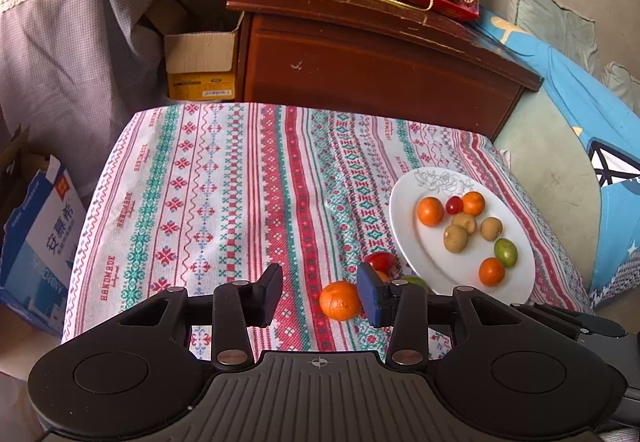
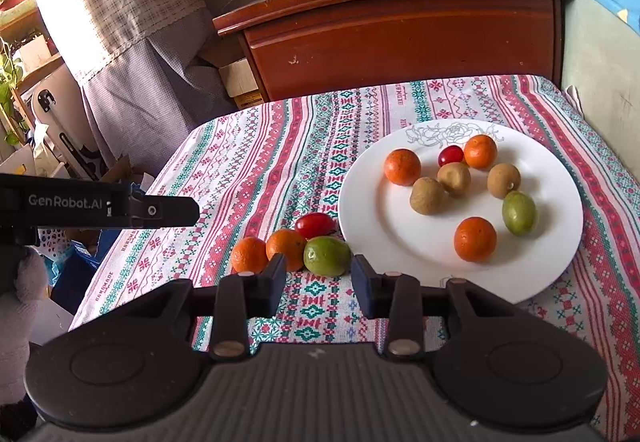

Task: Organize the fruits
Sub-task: 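Move the left tool to another mandarin while the right tool approaches a green lime, then close the left tool on the mandarin while the right tool grasps the lime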

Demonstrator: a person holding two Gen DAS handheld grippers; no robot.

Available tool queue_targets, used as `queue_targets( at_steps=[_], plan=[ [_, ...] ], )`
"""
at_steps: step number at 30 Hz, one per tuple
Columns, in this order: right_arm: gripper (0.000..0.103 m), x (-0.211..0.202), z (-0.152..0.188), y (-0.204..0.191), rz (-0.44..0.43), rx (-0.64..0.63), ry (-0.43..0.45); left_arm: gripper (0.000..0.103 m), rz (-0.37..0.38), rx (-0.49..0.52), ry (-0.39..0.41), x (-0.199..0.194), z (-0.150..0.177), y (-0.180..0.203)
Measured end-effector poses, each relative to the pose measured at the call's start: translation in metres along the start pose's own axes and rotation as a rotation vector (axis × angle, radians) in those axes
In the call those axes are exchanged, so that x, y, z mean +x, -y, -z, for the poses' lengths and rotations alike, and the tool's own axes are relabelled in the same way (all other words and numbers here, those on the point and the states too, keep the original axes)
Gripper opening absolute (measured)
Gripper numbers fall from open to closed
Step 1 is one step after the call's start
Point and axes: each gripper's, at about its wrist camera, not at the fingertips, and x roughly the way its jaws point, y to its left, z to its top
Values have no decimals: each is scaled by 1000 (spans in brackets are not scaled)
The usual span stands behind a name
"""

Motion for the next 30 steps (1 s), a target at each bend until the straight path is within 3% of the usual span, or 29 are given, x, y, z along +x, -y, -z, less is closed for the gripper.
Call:
queue_targets(
  at_steps=[10,18,23,30],
  plan=[
    [37,20,2,-8,43,-111,18,40,-9,-13,-35,7,7,-11],
    [29,28,6,-20,62,-205,22,40,-3,-2,-65,15,12,-13],
    [23,28,9,-22,38,-206,-2,40,-2,1,-69,17,13,-14],
    [27,31,5,-19,35,-176,17,40,0,11,-76,22,15,-13]
  ],
)
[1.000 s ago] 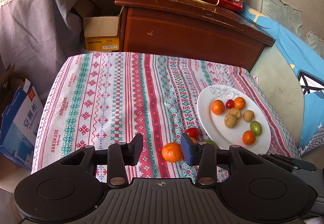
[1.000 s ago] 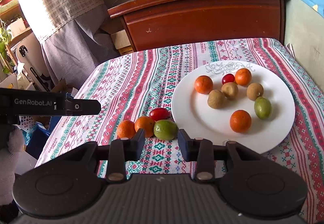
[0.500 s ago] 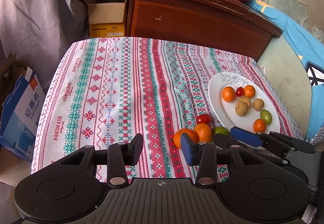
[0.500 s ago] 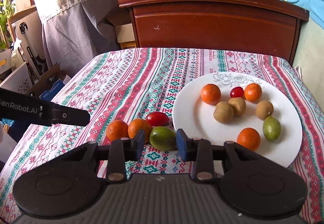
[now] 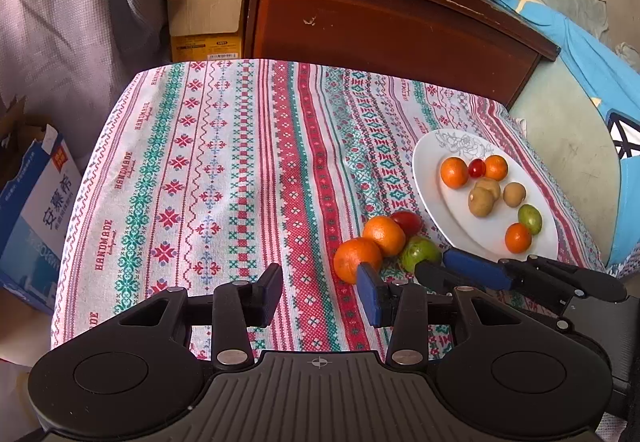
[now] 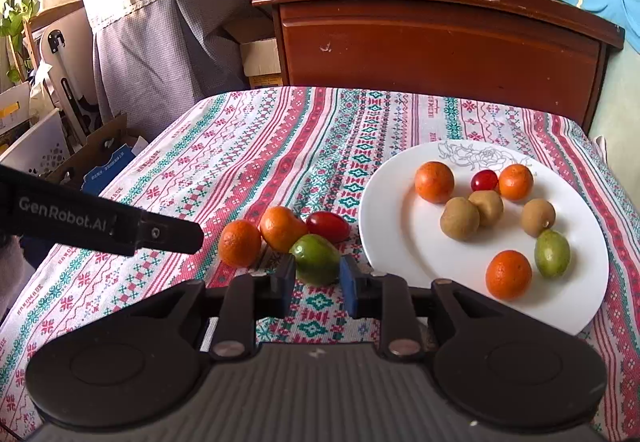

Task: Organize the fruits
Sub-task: 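Close the left tool on the mandarin while the right tool grasps the lime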

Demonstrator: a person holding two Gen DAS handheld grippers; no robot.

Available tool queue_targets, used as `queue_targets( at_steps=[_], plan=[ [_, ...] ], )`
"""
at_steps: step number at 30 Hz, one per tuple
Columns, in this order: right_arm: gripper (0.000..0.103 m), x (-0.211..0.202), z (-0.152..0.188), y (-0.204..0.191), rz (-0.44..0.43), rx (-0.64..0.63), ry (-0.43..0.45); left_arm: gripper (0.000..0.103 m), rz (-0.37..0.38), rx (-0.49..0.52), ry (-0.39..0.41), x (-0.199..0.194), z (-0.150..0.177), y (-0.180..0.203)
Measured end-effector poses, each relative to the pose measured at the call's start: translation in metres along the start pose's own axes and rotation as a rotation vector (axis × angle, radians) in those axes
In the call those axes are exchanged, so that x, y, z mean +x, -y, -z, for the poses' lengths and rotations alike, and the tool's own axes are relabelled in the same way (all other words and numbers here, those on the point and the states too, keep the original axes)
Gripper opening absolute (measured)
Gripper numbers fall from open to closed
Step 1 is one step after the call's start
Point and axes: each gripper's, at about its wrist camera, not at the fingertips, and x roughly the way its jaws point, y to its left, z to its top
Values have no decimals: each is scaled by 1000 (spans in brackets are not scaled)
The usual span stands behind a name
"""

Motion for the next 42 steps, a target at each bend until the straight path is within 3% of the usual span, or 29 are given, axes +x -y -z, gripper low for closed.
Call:
queue_targets(
  at_steps=[9,28,42],
  plan=[
    [30,10,1,5,-26,38,-18,40,11,29,-7,5,3,4],
    [30,-13,14,19,-45,120,-76,40,-8,132,-7,31,10,27],
    [31,-10,15,23,-43,163,-69,36,-43,195,40,39,12,37]
  ],
)
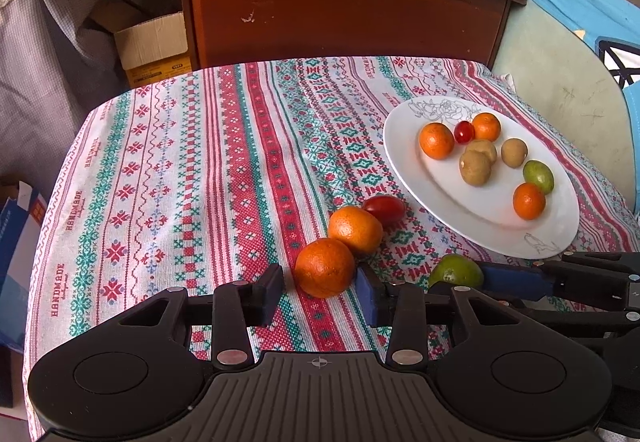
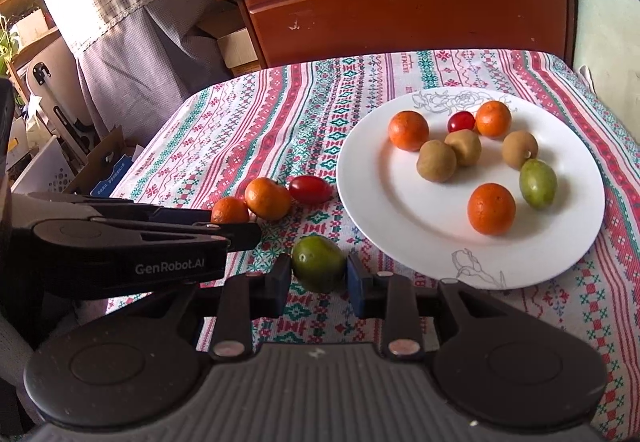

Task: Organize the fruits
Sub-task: 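Close the left tool on the mandarin while the right tool grasps the lime, then carry the mandarin onto the plate with the left tool while the right places the lime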

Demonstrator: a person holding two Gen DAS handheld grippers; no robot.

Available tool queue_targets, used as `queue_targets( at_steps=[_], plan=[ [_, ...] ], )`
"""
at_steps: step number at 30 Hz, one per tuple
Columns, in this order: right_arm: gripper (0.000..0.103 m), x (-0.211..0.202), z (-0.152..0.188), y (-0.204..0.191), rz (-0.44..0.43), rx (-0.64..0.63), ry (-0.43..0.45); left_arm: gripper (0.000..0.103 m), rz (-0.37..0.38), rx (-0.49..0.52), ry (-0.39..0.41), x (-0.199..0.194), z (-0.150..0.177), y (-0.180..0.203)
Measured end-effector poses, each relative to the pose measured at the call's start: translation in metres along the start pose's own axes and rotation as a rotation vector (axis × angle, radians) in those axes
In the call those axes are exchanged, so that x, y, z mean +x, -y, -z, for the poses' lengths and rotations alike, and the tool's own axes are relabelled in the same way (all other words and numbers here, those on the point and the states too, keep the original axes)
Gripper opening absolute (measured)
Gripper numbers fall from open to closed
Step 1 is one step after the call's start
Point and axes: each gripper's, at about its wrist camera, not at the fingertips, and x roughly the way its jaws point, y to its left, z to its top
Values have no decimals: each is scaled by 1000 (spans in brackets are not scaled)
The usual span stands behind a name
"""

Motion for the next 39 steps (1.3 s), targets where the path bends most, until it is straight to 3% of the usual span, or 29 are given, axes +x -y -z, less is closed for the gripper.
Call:
queue_targets(
  at_steps=[7,11,23,39],
  plan=[
    [30,0,0,0,3,4,4,34,-9,25,9,0,1,2],
    [30,-1,-1,0,3,4,4,28,-18,31,16,0,1,3],
    [30,-7,-7,1,-3,27,32,28,-10,-45,27,-14,-3,-6],
    [30,-16,-16,6,-16,64,61,28,5,-65,67,-33,-6,-6]
  ],
)
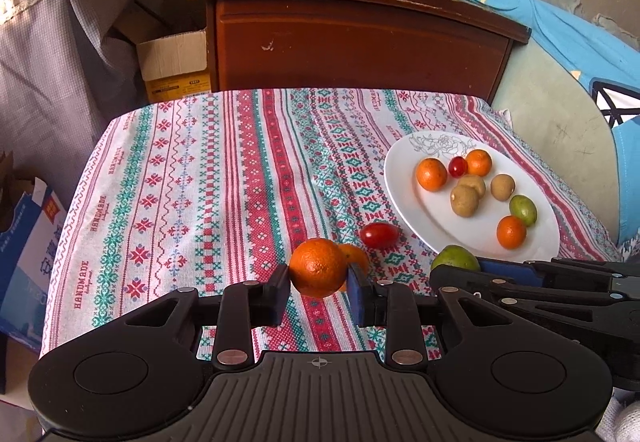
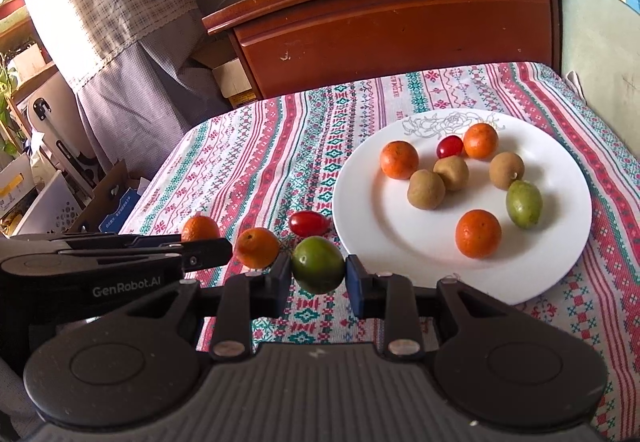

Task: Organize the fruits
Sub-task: 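Carry the mandarin onto the plate with the left tool while the right places the lime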

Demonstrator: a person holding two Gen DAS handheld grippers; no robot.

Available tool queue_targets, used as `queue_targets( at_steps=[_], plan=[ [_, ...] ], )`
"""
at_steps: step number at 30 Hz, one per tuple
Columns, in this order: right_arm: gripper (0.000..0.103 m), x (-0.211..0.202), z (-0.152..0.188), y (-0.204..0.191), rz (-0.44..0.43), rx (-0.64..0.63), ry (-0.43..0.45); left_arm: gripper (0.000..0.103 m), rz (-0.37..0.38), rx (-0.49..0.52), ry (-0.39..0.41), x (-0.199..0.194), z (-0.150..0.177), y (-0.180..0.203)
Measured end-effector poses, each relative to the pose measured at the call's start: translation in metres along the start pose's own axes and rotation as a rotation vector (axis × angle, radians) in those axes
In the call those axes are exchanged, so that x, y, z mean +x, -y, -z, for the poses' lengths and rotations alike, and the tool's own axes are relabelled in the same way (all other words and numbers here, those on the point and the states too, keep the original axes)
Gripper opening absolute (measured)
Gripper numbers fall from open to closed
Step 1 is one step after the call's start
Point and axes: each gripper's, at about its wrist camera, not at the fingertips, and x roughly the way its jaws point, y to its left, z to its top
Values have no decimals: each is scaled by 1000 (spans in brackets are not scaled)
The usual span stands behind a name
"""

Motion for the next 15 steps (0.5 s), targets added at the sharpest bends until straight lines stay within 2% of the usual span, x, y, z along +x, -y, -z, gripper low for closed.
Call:
queue_targets(
  at_steps=[8,15],
  plan=[
    [30,-20,-24,20,36,47,70,28,80,-2,55,-5,-21,16],
    [30,-32,-49,56,85,74,80,28,164,7,67,-4,-31,35]
  ],
)
